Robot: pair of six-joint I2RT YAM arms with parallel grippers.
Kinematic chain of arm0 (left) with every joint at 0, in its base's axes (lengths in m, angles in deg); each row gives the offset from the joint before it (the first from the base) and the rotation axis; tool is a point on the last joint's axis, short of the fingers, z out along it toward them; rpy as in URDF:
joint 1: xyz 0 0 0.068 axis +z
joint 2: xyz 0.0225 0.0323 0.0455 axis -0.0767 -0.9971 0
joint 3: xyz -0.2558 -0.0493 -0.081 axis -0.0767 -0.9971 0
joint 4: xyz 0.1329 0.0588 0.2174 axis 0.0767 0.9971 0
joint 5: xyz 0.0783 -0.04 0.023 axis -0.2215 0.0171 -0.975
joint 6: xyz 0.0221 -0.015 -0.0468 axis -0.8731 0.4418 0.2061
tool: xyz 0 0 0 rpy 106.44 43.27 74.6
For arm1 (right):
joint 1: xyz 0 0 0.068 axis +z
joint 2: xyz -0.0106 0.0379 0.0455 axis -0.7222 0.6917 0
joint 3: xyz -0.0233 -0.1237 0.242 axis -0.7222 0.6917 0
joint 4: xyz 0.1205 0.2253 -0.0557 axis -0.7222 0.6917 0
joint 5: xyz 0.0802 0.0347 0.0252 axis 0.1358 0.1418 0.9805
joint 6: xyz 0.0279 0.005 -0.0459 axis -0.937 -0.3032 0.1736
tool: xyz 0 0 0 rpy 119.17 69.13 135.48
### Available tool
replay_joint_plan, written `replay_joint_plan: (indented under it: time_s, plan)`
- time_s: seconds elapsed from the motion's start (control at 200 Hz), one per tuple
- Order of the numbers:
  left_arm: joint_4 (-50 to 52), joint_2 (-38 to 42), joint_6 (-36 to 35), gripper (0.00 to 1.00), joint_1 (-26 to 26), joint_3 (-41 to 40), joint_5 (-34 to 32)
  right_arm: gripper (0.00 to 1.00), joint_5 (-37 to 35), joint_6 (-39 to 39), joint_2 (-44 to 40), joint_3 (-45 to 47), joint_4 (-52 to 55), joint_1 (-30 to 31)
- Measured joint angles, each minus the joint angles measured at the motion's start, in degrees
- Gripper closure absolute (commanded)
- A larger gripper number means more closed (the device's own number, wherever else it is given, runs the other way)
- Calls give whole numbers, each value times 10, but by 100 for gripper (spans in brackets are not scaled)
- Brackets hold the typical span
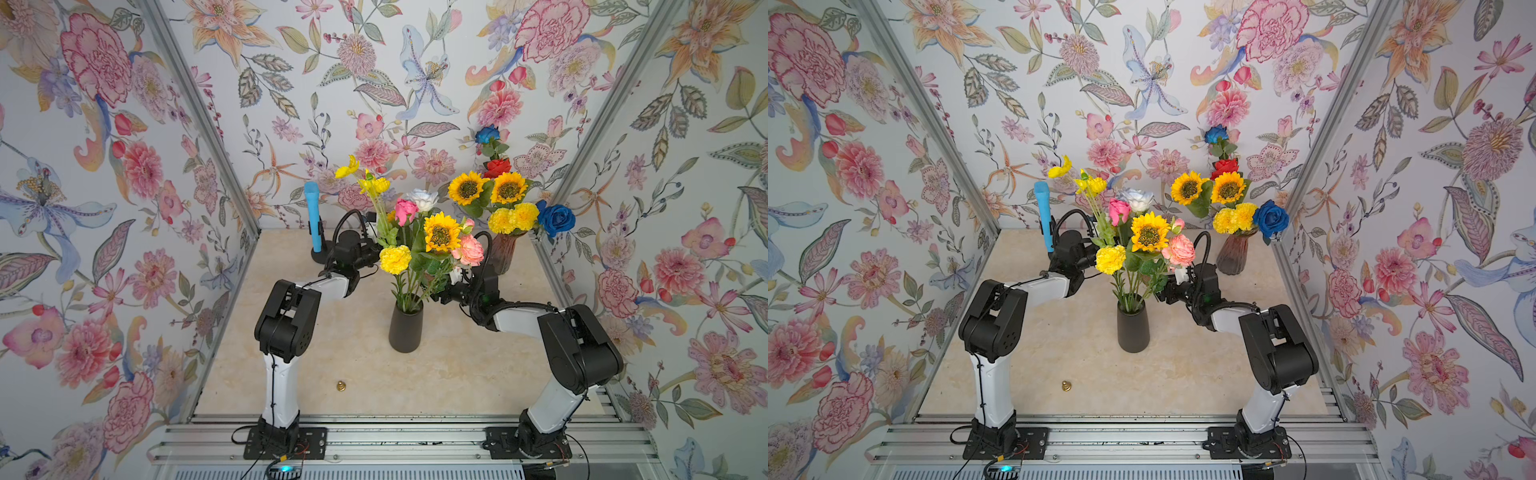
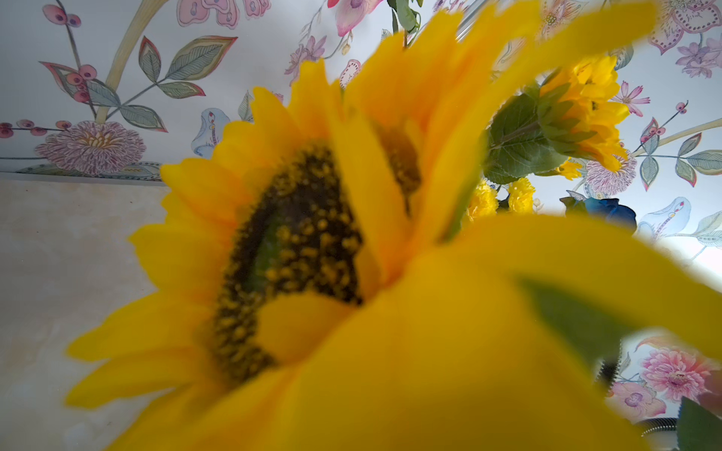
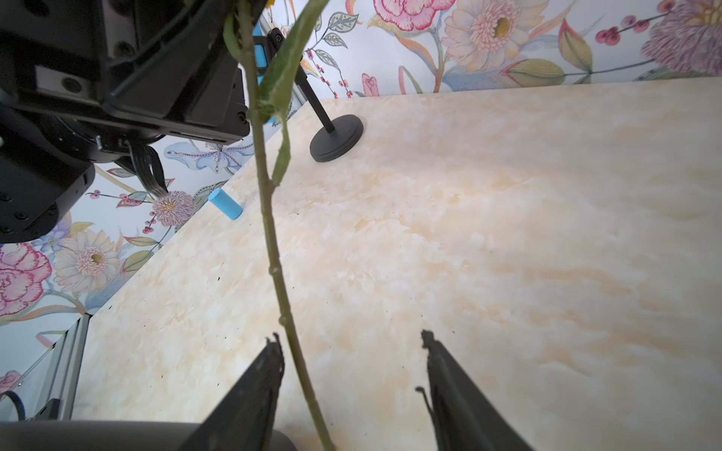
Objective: Pick out yellow flowers from the vase
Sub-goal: Place the flower at the center of the board.
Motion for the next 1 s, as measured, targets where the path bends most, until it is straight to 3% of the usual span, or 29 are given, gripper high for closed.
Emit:
replay_joint_plan:
  time_s: [0.16, 0.395, 0.515, 0.63, 0.696, 0.736, 1.001]
  plan:
    - [-4, -5, 5, 100, -3, 0, 0, 53, 1, -3, 15, -10, -2, 10]
    - [-3, -5, 4, 100, -3, 0, 0, 87, 1, -5, 19, -19, -3, 15]
    - [-1, -5, 0, 100, -3, 0, -3, 89, 4, 4, 19, -19, 1, 18]
    - [3, -5, -1, 67, -3, 0, -2, 96, 3, 8, 19, -20, 7, 21]
    - [6, -5, -10, 19, -3, 0, -2, 99, 1, 9, 19, -23, 14, 20]
    - [9, -5, -14, 2, -3, 0, -2, 100, -3, 9, 19, -23, 17, 20]
    - [80, -2, -70, 0, 2, 0, -10, 100, -38, 24, 0, -28, 90, 20]
